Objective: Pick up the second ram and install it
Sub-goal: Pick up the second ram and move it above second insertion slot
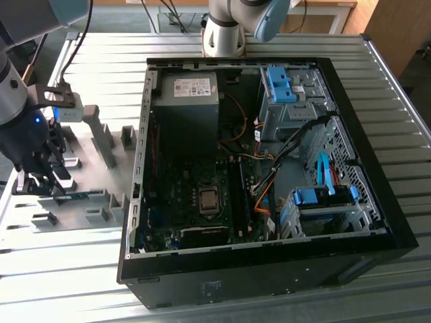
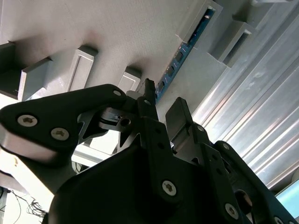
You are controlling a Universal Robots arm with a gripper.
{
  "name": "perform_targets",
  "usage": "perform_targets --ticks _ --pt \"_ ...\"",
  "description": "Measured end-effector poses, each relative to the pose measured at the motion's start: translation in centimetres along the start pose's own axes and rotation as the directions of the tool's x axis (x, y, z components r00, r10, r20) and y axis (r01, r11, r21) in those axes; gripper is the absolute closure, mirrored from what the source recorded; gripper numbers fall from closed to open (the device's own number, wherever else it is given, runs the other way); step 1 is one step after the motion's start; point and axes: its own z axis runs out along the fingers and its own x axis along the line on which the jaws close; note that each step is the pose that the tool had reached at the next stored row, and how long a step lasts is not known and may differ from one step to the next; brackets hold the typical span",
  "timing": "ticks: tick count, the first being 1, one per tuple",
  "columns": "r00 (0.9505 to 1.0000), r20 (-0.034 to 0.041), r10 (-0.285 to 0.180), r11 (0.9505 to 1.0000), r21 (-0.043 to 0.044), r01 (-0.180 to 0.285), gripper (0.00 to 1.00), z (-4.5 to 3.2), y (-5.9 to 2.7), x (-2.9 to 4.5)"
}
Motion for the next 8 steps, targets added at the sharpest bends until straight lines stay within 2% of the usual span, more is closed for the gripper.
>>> perform_targets --ticks 4,8 --pt "1.0 -0.0002 0.0 1.0 0.0001 0.0 0.63 0.27 -0.01 0.0" --pt "1.0 -0.0003 0.0 1.0 0.0001 0.0 0.63 0.92 -0.01 0.03"
